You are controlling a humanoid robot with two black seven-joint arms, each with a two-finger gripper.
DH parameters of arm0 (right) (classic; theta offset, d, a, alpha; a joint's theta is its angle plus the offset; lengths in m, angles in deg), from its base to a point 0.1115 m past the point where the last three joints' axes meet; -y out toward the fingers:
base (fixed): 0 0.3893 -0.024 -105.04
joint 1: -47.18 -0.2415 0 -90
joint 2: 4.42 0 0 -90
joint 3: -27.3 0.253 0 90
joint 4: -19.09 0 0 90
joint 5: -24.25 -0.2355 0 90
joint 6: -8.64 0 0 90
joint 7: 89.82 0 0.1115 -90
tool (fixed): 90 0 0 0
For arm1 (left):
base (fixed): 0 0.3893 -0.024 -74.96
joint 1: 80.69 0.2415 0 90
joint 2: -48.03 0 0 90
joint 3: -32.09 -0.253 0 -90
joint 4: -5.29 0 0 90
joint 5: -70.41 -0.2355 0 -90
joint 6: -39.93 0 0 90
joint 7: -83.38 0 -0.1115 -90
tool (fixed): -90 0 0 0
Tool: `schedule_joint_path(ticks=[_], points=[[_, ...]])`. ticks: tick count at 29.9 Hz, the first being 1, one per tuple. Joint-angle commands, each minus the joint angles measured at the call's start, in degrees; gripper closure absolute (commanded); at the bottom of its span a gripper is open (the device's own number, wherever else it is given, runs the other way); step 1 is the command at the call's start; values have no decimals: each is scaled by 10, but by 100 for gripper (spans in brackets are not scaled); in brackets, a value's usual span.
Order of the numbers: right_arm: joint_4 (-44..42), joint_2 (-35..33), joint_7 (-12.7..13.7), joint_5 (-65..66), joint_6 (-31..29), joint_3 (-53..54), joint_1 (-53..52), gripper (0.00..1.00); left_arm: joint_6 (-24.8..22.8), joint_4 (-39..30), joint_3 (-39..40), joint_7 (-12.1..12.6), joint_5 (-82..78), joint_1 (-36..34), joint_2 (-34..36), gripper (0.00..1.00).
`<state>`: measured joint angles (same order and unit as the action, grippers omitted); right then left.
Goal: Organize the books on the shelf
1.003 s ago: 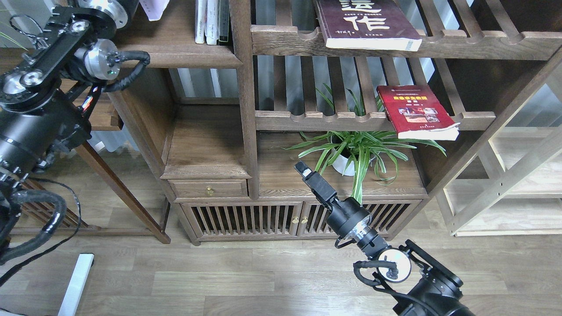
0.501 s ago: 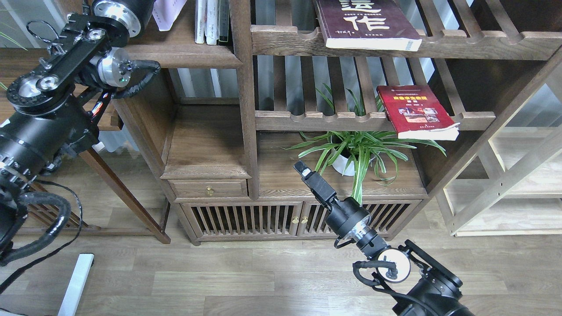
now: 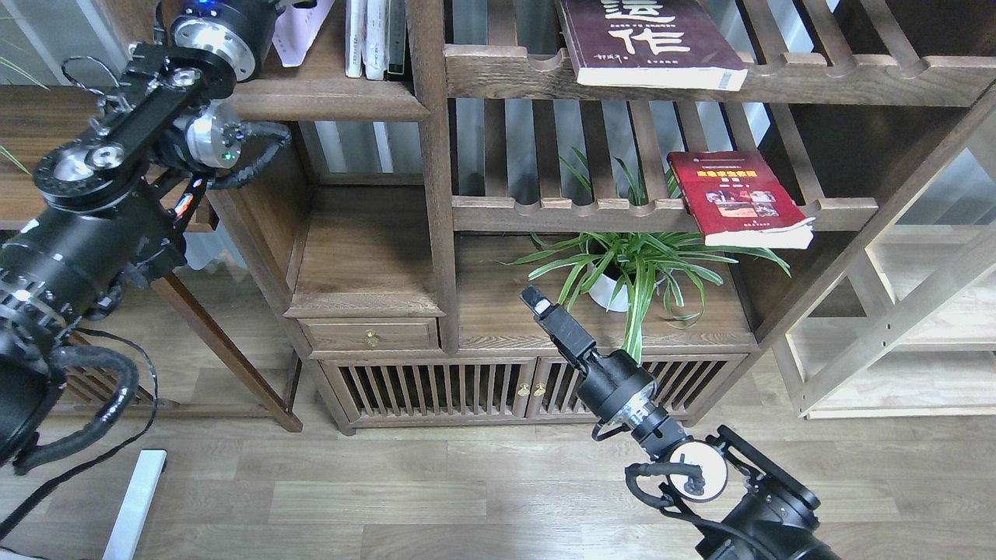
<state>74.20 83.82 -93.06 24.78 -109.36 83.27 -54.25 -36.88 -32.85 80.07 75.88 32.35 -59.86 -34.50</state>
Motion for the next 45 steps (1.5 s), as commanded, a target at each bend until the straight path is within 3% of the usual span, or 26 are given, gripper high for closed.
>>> schedule_joint_path(ticks=[1, 7, 16, 30, 45], points=[[0, -1, 0, 0, 0, 0, 0, 1, 0, 8, 0, 0, 0, -1, -4, 99], [0, -1, 0, 0, 0, 1, 8, 1, 0, 10, 0, 0, 0, -1, -5, 96], [1, -4, 0, 0, 0, 2, 9, 1, 1, 11, -3, 14, 0, -4, -11, 79], [13, -21, 0, 0, 0, 6, 19, 1, 2, 11, -7, 16, 0, -11, -10, 62], [23, -36, 1, 0, 0, 8, 39, 1, 3, 11, -7, 17, 8, -73, -23, 60]])
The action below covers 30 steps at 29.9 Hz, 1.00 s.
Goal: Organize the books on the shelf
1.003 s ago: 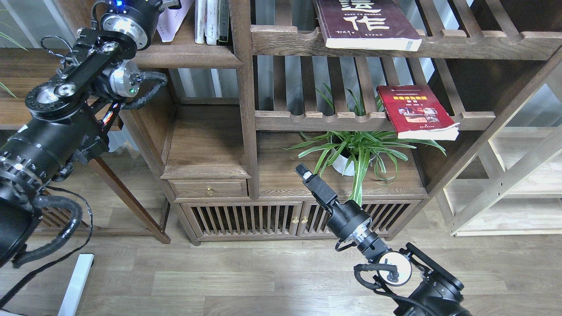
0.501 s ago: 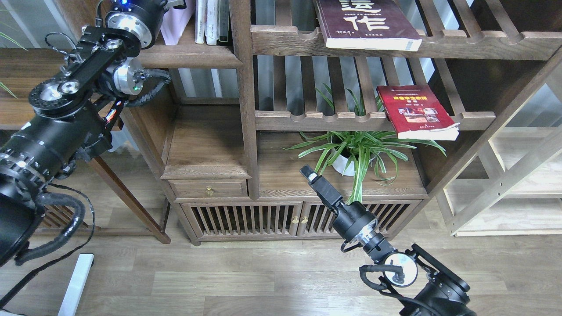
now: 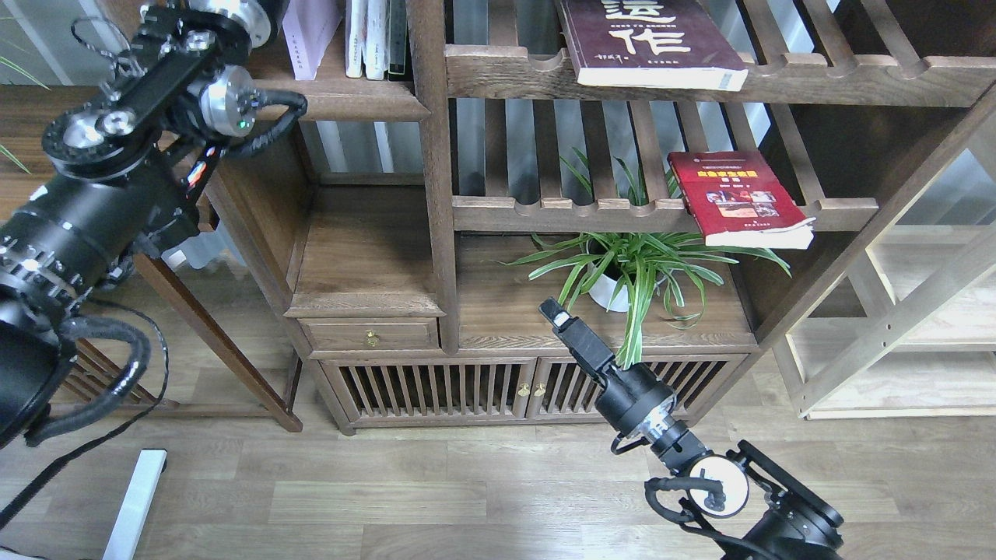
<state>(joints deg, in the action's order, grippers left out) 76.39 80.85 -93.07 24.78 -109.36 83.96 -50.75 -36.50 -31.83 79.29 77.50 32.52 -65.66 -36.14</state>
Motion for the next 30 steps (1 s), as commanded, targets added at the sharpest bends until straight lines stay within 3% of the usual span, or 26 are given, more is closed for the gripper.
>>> schedule_joint_path(ticks=[1, 10, 18, 30], points=[[1, -8, 1, 0, 0, 1, 5, 1, 0, -1, 1, 0, 10, -19, -7, 60], [3, -10, 1, 1, 0, 2, 18, 1, -1, -7, 7, -1, 31, -72, -6, 60], [3, -5, 0, 0, 0, 31, 16, 1, 1, -68, 30, 1, 59, -62, 31, 59], [0, -1, -1, -31, 0, 83, 11, 1, -3, -218, 38, -2, 143, -4, 90, 41]])
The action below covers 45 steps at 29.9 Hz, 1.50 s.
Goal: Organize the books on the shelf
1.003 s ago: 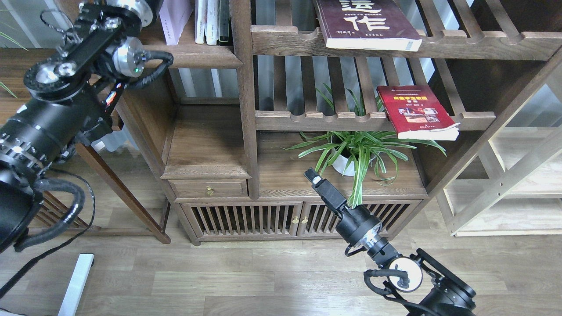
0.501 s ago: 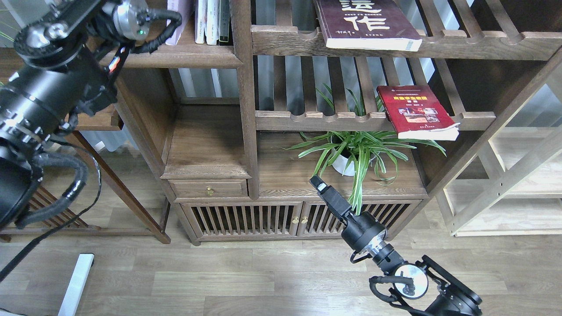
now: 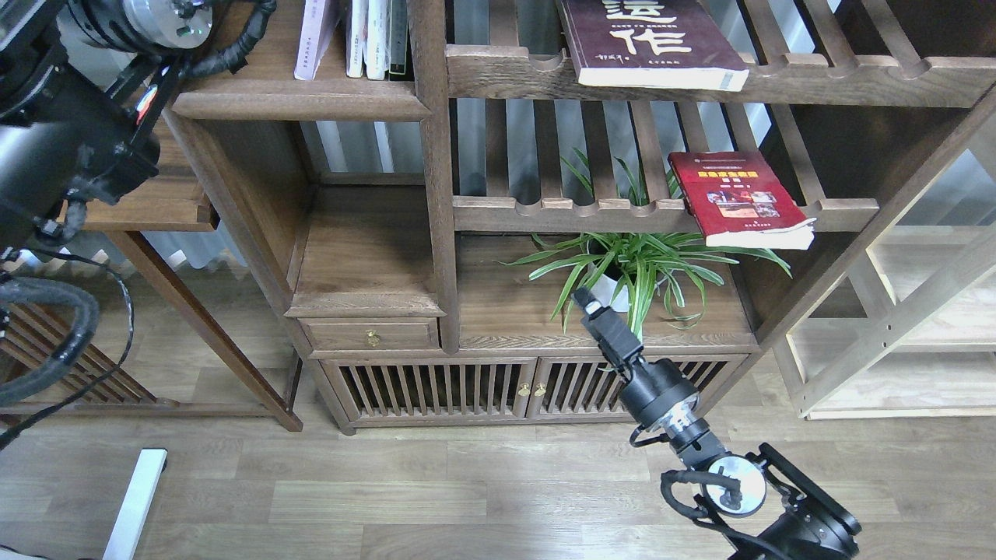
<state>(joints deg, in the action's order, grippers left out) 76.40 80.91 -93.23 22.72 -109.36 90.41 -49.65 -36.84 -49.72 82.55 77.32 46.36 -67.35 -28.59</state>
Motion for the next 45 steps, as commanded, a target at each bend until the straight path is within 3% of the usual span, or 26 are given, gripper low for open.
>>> schedule_joint_path(ticks=[1, 6, 14, 19, 24, 32, 36, 39, 45], points=[[0, -2, 1, -12, 0, 26, 0, 1, 1, -54, 9, 1, 5, 18, 19, 41], [0, -2, 0, -28, 0, 59, 4, 1, 0, -134, 58, 4, 7, 62, 36, 34], [0, -9, -2, -29, 0, 84, 5, 2, -2, -257, 163, 68, 8, 157, 53, 22], [-1, -7, -2, -31, 0, 93, 28, 2, -11, -342, 192, 71, 21, 204, 46, 10], [-1, -5, -2, -80, 0, 90, 30, 3, -89, -371, 213, 65, 86, 224, 41, 10], [-6, -10, -2, -106, 0, 104, 22, 3, -301, -370, 221, 69, 104, 273, 39, 8], [-12, -10, -2, -108, 0, 127, 22, 2, -377, -371, 222, 74, 113, 312, 3, 8], [-18, -9, -2, -109, 0, 154, 17, 3, -412, -370, 218, 73, 113, 336, -9, 8], [-38, -10, -2, -121, 0, 197, -4, 3, -412, -374, 210, 73, 113, 404, -49, 8]])
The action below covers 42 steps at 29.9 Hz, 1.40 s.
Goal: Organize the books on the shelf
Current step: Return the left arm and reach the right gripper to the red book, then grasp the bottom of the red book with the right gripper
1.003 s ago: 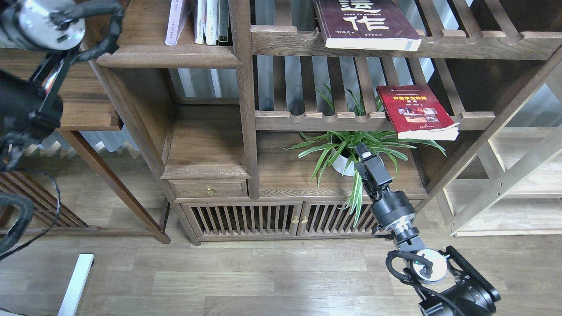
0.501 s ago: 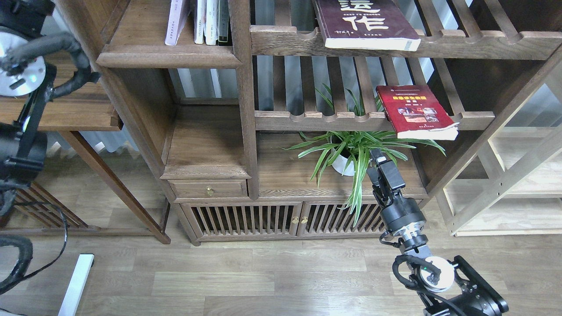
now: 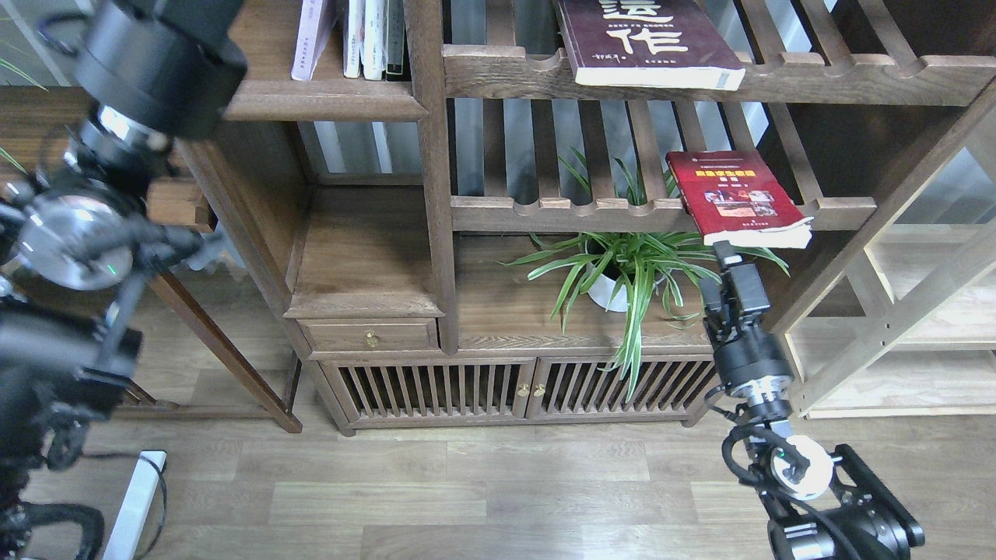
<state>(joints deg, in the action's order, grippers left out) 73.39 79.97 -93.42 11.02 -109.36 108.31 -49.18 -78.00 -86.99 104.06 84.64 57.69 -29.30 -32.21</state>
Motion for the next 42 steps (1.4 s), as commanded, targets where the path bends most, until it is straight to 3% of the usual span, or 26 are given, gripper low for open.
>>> schedule_joint_path(ticks=[1, 8, 12, 15, 22, 28, 31, 37, 42], points=[[-10, -1, 1, -4, 0, 24, -13, 3, -1, -2, -14, 1, 0, 37, -14, 8], [-20, -4, 4, -5, 39, 25, -37, 2, -1, 0, -85, 5, -5, 78, -11, 8], [-24, -4, 4, -6, 83, 25, -46, 2, -1, 7, -111, 45, -6, 100, -10, 4], [-31, -2, 4, -7, 105, 23, -54, 2, -1, 6, -118, 62, -6, 131, -11, 2], [-61, 0, 5, -14, 120, 21, -87, 3, -1, 6, -119, 65, -24, 160, 5, 1], [-84, -1, 17, -25, 176, 26, -118, 3, -1, 8, -126, 69, -24, 178, 39, 1], [-85, -1, 25, -36, 209, 27, -124, 3, -1, 12, -136, 84, -25, 180, 55, 1], [-108, -2, 29, -36, 213, 27, -136, 3, -1, 13, -136, 126, -24, 204, 59, 1], [-135, -5, 28, -36, 214, 29, -161, 6, -1, 12, -138, 134, -24, 207, 58, 1]])
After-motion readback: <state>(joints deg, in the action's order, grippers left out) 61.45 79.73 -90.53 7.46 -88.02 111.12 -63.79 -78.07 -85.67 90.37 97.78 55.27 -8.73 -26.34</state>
